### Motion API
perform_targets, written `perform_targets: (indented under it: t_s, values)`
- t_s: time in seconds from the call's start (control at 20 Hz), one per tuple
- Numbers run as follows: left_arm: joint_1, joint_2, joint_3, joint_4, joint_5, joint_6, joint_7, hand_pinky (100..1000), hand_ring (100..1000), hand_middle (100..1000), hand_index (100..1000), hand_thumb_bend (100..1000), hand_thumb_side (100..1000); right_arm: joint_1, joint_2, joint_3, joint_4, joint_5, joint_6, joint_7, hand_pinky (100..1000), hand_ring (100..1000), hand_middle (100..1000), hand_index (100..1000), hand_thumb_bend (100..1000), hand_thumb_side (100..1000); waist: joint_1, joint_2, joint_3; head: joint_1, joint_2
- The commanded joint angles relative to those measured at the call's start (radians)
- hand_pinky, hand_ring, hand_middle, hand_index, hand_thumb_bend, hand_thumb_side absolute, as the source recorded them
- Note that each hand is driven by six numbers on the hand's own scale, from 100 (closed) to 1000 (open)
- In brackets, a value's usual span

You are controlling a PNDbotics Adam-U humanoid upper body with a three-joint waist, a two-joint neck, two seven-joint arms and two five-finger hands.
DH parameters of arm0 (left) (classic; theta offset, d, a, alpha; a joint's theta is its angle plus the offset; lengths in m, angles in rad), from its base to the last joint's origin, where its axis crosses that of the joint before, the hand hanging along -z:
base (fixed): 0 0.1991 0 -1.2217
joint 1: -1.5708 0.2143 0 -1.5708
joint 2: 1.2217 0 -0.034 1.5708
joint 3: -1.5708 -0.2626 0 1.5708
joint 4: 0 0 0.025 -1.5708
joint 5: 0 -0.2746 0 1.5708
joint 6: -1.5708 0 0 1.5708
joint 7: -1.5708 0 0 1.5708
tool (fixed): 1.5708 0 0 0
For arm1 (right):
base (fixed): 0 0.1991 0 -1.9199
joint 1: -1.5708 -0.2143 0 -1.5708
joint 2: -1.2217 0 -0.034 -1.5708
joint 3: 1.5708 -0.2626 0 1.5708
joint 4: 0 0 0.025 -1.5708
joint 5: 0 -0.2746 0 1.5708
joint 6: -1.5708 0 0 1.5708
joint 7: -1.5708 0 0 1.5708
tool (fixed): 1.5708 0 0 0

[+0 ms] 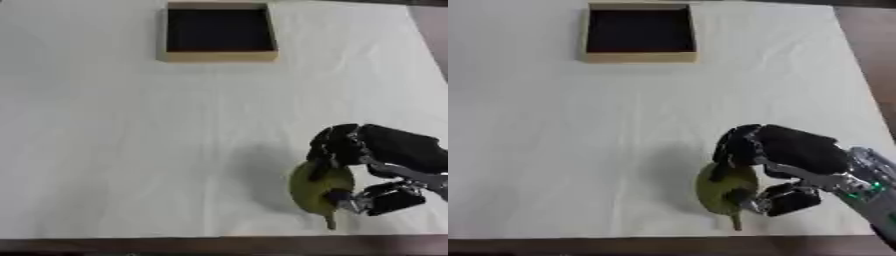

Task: Pick up objects on the table and place them in the box.

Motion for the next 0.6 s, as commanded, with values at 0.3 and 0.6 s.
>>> perform_targets:
  t_s: [0.3, 0.6]
  values:
    - [-0.006, 0.019, 0.004, -0.02, 0.0, 0.001, -0.002, 676, 798, 766, 764, 100, 567, -0.058, -0.038, -0.031, -0.022, -0.009, -0.023, -0.052, 753, 686, 468, 660, 100, 100, 0.002, -0.021, 0.009, -0.01, -0.003]
    - [-0.007, 0.02, 0.004, -0.02, 0.002, 0.001, -0.004, 677, 797, 766, 765, 100, 568, -0.171, -0.05, -0.042, -0.022, -0.011, -0.017, -0.091, 756, 690, 473, 655, 100, 100, -0.002, -0.022, 0.016, -0.012, -0.005]
